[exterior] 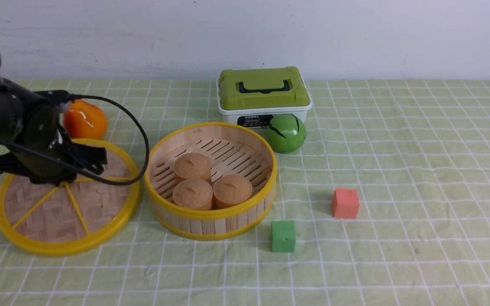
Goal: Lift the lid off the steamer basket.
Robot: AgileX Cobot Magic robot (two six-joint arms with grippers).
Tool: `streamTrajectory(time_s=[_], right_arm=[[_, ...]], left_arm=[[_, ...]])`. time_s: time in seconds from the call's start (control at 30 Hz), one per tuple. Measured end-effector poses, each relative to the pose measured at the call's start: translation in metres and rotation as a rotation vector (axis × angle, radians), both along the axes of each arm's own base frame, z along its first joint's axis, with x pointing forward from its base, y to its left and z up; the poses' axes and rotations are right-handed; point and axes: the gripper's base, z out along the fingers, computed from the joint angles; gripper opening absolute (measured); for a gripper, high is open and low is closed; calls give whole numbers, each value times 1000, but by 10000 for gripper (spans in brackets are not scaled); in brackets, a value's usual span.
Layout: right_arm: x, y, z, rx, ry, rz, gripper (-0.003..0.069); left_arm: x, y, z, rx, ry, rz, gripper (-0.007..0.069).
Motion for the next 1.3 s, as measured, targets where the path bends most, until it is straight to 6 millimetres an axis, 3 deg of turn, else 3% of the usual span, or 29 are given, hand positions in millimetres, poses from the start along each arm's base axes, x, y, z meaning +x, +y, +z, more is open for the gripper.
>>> streamTrajectory(time_s=[0.1, 0.17, 0.27, 0.37, 0.47, 0.53, 0.63, 0.67, 0.73, 0.83, 0.93, 1.0, 1.17, 1.2, 1.3], right_arm=[[0, 0, 0, 0, 0, 0, 242], [0, 0, 0, 0, 0, 0, 242], [0, 0, 0, 0, 0, 0, 242], [0, 0, 0, 0, 0, 0, 242], [0, 0, 0, 0, 0, 0, 242], [0, 0, 0, 0, 0, 0, 242], [0, 0, 0, 0, 0, 0, 242], [0, 0, 0, 0, 0, 0, 242], [0, 0, 0, 0, 0, 0, 242], [0, 0, 0, 0, 0, 0, 242], [0, 0, 0, 0, 0, 0, 242], [0, 0, 0, 0, 0, 0, 242], [0, 0, 0, 0, 0, 0, 242], [0, 0, 0, 0, 0, 0, 242], [0, 0, 0, 0, 0, 0, 242]], left_arm=[[3, -3, -5, -6, -10, -17, 109], [5, -4, -6, -8, -19, -23, 154], [6, -4, -2, -7, -25, -20, 288], [2, -3, 17, -1, -39, -1, 414], [-12, 0, 59, -5, -125, 11, 440], [-31, 2, 99, -13, -224, 12, 393], [-74, 5, 165, -44, -413, 9, 244], [-74, 5, 165, -45, -413, 9, 231], [-123, 9, 215, -70, -581, -6, 48], [-172, 11, 236, -70, -704, -48, -13], [-215, 11, 225, -86, -776, -96, -13], [-226, 11, 216, -101, -789, -107, -13], [-282, 8, 143, -244, -798, -134, -13], [-284, 8, 140, -244, -798, -134, -13], [-312, 6, 106, -317, -823, -157, -13]])
